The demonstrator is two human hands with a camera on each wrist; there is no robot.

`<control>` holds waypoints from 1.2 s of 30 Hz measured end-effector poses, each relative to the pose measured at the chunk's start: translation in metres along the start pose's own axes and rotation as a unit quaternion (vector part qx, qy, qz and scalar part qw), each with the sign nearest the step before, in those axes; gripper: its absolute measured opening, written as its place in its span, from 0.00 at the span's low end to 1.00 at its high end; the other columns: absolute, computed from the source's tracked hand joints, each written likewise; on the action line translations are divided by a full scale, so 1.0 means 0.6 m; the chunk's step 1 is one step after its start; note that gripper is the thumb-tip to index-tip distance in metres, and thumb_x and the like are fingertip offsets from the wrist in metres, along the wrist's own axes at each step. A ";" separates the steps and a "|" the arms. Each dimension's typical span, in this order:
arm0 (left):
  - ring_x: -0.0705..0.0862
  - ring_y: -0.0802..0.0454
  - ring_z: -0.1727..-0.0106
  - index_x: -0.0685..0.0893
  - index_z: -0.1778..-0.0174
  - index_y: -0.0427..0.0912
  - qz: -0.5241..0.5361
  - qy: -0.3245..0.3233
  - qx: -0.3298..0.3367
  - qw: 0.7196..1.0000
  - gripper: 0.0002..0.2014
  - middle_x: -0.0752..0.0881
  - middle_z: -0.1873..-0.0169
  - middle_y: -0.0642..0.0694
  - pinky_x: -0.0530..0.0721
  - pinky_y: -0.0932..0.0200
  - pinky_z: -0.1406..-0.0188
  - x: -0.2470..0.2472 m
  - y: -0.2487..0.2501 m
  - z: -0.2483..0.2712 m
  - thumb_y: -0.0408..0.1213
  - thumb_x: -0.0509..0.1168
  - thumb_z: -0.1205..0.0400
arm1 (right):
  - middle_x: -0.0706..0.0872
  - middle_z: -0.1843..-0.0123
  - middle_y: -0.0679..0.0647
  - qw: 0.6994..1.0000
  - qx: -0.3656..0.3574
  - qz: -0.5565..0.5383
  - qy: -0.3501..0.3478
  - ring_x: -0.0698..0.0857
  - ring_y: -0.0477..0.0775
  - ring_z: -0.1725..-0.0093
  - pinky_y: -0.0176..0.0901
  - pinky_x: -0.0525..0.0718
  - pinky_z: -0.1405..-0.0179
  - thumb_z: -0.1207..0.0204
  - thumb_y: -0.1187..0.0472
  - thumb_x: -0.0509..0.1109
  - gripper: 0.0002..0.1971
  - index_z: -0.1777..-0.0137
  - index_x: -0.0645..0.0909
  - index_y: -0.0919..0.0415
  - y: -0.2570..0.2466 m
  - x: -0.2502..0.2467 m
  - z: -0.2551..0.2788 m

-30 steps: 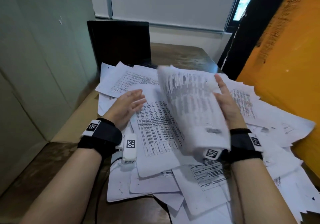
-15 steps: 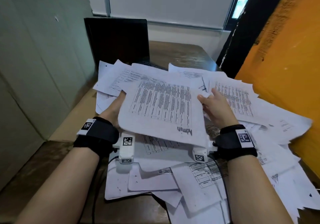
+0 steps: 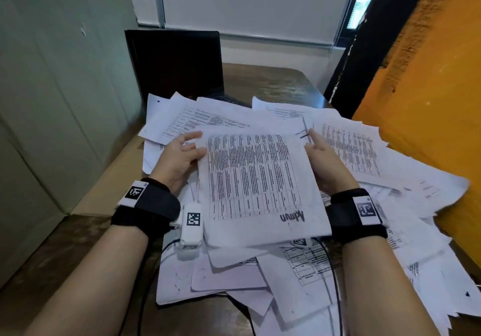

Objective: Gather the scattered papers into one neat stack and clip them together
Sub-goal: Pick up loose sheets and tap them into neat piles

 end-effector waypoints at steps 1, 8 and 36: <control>0.88 0.46 0.51 0.79 0.37 0.41 0.003 0.007 0.022 1.000 0.17 0.86 0.44 0.36 0.89 0.57 0.54 -0.004 0.006 -0.002 0.22 0.64 0.19 | 0.87 0.41 0.66 1.000 0.015 0.003 0.002 0.85 0.56 0.52 0.45 0.85 0.62 0.17 0.67 0.65 0.40 0.14 0.43 0.53 0.004 -0.002 -0.002; 0.86 0.53 0.68 0.84 0.51 0.41 -0.059 0.109 0.057 0.991 0.11 0.86 0.59 0.37 0.88 0.63 0.66 -0.041 0.003 -0.018 0.21 0.63 0.20 | 0.76 0.31 0.55 0.994 0.050 0.094 0.006 0.87 0.60 0.48 0.54 0.86 0.49 0.20 0.73 0.67 0.45 0.14 0.41 0.51 0.015 -0.012 -0.007; 0.84 0.40 0.38 0.62 0.23 0.45 -0.119 -0.009 -0.088 0.989 0.33 0.80 0.33 0.40 0.83 0.43 0.41 -0.011 -0.059 -0.034 0.32 0.70 0.22 | 0.84 0.32 0.51 0.929 0.080 0.357 -0.044 0.84 0.55 0.36 0.51 0.76 0.33 0.29 0.37 0.72 0.33 0.29 0.78 0.57 0.040 0.025 -0.012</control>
Point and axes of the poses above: each hand's wrist, its own z-axis away from the middle knuckle, its own x-axis out of the palm, y = z × x, the point moved 6 cm from there along -z, towards the middle knuckle
